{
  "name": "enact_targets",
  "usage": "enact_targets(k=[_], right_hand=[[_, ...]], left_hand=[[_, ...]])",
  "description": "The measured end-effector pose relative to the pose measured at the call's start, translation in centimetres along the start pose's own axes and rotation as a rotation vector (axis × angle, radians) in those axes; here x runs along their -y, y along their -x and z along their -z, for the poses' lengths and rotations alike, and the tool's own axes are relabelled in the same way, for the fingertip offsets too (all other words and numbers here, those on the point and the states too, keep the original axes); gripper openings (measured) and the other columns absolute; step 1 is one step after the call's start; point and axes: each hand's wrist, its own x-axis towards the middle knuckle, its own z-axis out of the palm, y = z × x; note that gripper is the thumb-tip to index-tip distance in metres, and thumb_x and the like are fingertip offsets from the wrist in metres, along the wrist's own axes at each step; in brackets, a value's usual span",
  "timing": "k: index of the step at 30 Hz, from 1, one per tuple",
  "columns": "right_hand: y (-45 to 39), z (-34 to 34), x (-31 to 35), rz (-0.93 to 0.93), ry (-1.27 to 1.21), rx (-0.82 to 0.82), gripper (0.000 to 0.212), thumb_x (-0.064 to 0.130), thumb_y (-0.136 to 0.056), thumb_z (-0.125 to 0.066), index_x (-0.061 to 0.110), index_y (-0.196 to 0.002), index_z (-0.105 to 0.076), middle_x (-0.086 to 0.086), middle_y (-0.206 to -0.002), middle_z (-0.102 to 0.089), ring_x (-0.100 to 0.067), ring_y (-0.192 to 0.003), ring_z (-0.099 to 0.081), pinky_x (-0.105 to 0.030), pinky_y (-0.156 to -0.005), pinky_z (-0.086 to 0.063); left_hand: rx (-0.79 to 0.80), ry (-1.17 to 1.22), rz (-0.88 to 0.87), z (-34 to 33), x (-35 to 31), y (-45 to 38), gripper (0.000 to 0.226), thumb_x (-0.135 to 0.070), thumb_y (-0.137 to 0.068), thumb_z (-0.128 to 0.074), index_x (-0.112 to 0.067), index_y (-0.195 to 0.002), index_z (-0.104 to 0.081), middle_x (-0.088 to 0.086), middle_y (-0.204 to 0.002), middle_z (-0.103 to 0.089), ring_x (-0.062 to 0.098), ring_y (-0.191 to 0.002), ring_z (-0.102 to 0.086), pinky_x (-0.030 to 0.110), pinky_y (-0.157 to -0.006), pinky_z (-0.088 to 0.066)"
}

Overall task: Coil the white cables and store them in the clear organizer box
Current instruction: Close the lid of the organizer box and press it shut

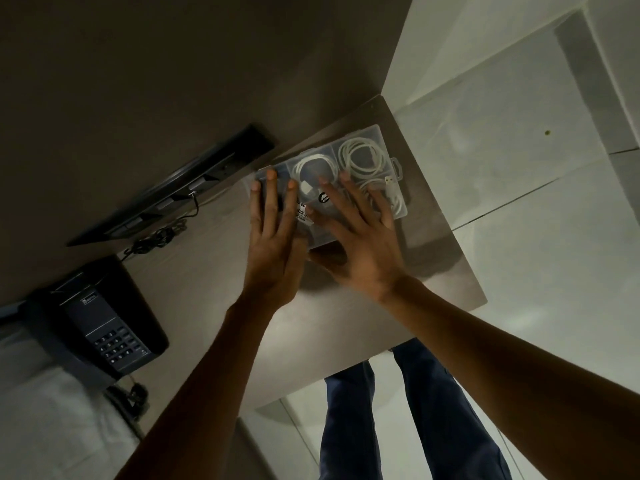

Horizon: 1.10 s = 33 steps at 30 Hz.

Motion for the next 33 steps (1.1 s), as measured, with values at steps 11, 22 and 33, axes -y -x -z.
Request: enact_targets(k=[11, 22, 33], right_hand=[[-0.2, 0.7, 0.3, -0.028, -0.041, 0.017, 0.078, 0.073, -0.091, -0.065, 0.029, -0.154, -0.053, -0.010, -0.170, -0.039, -0.038, -0.161, -0.027, -0.058, -0.130, -0.016], [-0.1, 0.2, 0.5, 0.005, 0.058, 0.047, 0.078, 0.074, -0.096, -0.054, 0.026, -0.158, -0.048, -0.014, -0.170, -0.038, -0.041, -0.159, -0.029, -0.059, -0.130, -0.017], [0.0, 0.0, 0.6, 0.033, 0.208, 0.073, 0.077, 0.075, -0.099, -0.041, 0.027, -0.159, -0.044, -0.013, -0.169, -0.040, -0.040, -0.157, -0.033, -0.054, -0.126, -0.018]], left_hand=[[-0.006, -0.059, -0.034, -0.9, 0.3, -0.1, 0.073, -0.027, -0.099, -0.027, -0.007, -0.167, -0.006, 0.012, -0.176, 0.014, 0.033, -0.161, 0.023, 0.038, -0.132, 0.013], [0.009, -0.213, -0.030, -1.3, 0.6, 0.0, 0.075, -0.034, -0.100, -0.027, -0.005, -0.166, -0.010, 0.018, -0.176, 0.004, 0.042, -0.162, 0.011, 0.067, -0.129, -0.010], [-0.045, -0.211, -0.048, -1.9, 0.7, -0.3, 0.079, -0.043, -0.098, -0.027, -0.002, -0.165, -0.015, 0.018, -0.176, 0.002, 0.040, -0.163, 0.008, 0.044, -0.134, 0.001]])
